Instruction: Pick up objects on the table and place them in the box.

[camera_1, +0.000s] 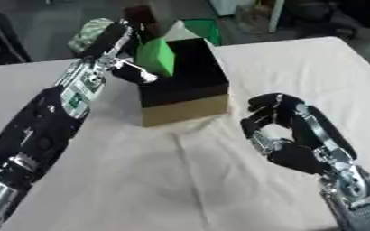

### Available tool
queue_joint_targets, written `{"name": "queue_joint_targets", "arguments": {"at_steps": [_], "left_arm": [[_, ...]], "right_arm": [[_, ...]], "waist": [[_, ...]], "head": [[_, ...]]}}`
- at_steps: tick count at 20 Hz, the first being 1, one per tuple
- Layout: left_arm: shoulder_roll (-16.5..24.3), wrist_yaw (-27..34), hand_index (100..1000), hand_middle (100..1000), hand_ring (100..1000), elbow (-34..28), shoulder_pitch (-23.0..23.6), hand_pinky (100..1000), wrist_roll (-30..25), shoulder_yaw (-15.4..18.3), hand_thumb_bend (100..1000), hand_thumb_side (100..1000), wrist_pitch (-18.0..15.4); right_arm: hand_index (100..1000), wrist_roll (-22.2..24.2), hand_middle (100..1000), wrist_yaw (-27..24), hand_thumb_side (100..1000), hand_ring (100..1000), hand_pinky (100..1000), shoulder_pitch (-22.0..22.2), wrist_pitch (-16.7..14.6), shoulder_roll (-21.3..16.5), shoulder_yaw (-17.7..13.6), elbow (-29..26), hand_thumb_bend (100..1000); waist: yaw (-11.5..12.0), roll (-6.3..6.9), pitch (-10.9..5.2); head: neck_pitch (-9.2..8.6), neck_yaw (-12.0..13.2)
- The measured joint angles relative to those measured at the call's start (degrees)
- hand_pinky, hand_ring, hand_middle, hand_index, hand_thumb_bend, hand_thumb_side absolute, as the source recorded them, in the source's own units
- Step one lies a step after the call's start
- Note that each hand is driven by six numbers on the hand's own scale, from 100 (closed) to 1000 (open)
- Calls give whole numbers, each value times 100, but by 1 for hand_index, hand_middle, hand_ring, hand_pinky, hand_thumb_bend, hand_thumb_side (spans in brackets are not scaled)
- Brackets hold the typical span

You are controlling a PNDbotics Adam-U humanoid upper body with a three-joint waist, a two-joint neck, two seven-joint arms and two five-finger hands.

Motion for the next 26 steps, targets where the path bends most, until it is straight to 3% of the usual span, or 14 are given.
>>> {"name": "queue_joint_targets", "arguments": {"at_steps": [1, 2, 4, 5, 6, 8, 12, 17, 26], "left_arm": [[-16, -3, 722, 433, 561, 11, 0, 633, 1, 0, 878, 239, -5], [-17, -15, 735, 497, 586, 15, 0, 645, -7, 0, 947, 259, -13], [-17, -56, 751, 589, 629, 30, 0, 660, -59, -9, 1000, 278, -45], [-17, -79, 758, 620, 647, 34, 0, 666, -98, -12, 1000, 284, -62], [-17, -100, 775, 711, 685, 35, 1, 683, -142, -18, 1000, 284, -77], [-16, -114, 788, 770, 713, 28, 4, 696, -218, -20, 1000, 326, -101], [-1, 122, 785, 750, 685, -96, 58, 667, -252, 2, 1000, 371, -132], [245, 1302, 757, 705, 645, -739, 318, 632, -149, 6, 1000, 377, -144], [1233, 3788, 736, 675, 625, -3132, 1532, 614, 160, -20, 983, 354, 235]], "right_arm": [[734, 3, 630, 0, 318, 631, 602, -2, -1, 1, 2, 0, 272], [734, 5, 630, 0, 318, 631, 602, -2, -3, 2, 2, 0, 272], [734, 5, 630, 0, 317, 630, 602, -2, -3, 2, 2, 0, 271], [734, 5, 630, 0, 317, 630, 602, -2, -3, 2, 2, 0, 271], [734, 5, 629, 0, 317, 630, 602, -2, -3, 2, 2, 0, 271], [734, 5, 629, 0, 316, 630, 603, -1, -3, 2, 2, 0, 270], [734, 5, 629, 0, 313, 630, 603, 10, -4, 2, 0, 0, 270], [736, -14, 631, 0, 307, 631, 603, 78, -12, 0, -40, 1, 272], [748, -173, 632, 0, 293, 631, 602, 176, -30, -27, -180, 3, 271]], "waist": [[-10, 4, 11], [-21, 5, 21], [-21, 5, 25], [-12, 5, 25], [7, 4, 25], [51, -2, 24], [180, -20, -9], [487, -55, -79], [1055, -114, -135]], "head": [[-7, 0], [-11, 0], [-40, 0], [-56, -1], [-59, -1], [-79, -4], [-95, -12], [-88, -96], [59, -209]]}}
